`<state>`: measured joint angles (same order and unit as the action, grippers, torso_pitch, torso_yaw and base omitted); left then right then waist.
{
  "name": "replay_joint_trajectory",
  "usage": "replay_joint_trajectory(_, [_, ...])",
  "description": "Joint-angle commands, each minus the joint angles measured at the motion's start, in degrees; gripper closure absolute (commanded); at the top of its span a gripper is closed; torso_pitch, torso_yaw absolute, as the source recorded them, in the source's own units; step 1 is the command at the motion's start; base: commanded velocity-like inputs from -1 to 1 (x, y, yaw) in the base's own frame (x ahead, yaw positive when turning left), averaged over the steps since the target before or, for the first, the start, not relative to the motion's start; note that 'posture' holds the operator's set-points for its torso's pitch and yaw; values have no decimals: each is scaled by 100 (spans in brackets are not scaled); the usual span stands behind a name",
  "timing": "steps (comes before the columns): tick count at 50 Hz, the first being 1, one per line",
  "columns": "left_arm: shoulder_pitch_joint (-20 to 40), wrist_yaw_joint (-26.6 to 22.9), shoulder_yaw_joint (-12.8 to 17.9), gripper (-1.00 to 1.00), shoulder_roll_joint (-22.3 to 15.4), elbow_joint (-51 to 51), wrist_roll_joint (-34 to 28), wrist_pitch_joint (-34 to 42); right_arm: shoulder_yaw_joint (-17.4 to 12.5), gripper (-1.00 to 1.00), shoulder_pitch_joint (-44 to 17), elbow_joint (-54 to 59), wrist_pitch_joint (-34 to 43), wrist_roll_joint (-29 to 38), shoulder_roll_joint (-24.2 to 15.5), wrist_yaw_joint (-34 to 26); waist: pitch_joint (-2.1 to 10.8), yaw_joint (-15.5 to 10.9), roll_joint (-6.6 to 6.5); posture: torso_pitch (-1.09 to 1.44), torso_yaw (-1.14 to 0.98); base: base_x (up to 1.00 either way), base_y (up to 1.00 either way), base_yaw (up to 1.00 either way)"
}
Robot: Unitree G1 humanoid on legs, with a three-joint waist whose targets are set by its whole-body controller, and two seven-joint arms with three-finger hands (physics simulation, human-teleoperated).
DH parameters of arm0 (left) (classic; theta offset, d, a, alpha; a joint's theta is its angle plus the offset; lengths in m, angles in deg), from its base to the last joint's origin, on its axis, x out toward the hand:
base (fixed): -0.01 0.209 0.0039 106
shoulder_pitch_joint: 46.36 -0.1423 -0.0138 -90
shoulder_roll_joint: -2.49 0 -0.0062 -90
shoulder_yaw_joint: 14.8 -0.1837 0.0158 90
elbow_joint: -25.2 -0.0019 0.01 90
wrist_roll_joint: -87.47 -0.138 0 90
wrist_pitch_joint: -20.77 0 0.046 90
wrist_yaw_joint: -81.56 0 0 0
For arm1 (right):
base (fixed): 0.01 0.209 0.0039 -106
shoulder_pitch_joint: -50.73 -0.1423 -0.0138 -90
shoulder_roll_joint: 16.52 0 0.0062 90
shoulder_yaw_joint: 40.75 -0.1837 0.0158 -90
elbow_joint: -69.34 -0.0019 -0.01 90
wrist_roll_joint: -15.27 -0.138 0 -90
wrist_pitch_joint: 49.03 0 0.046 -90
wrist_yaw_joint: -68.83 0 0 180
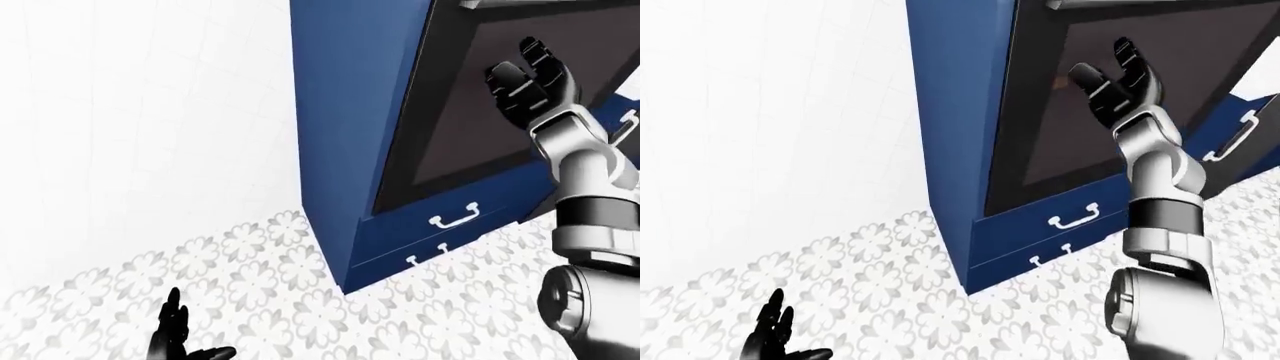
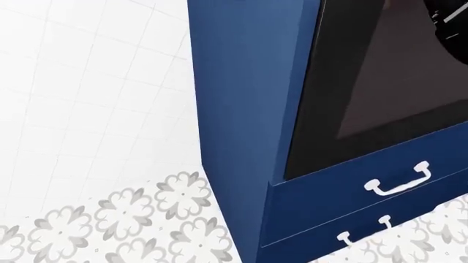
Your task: Close the oven door.
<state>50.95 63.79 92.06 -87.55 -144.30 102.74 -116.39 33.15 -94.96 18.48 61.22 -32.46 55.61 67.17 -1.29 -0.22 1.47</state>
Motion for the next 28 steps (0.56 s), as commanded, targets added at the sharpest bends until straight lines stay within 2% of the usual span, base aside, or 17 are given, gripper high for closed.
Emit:
replay_joint_trajectory(1, [76, -9, 20, -100, -73, 126, 30, -151, 8, -100, -276, -95, -63, 167, -3, -189, 106, -6, -20, 0, 0, 0, 0, 0])
replay_joint_trajectory(9, [80, -21, 24, -100, -78, 126, 51, -141, 252, -100, -1386, 1187, -140, 898, 190, -690, 103, 41, -62, 0, 0, 0, 0, 0])
replay_joint_trajectory(17, [75, -18, 23, -100, -82, 128, 62, -135, 318, -100, -2327, 2451, -280, 1500, 400, -1169, 81, 86, -109, 0, 0, 0, 0, 0])
replay_joint_trajectory(28, [60, -33, 31, -100, -79, 120, 68, -147, 250, -100, -2466, 2506, -218, 1711, 562, -1263, 50, 111, -146, 0, 0, 0, 0, 0])
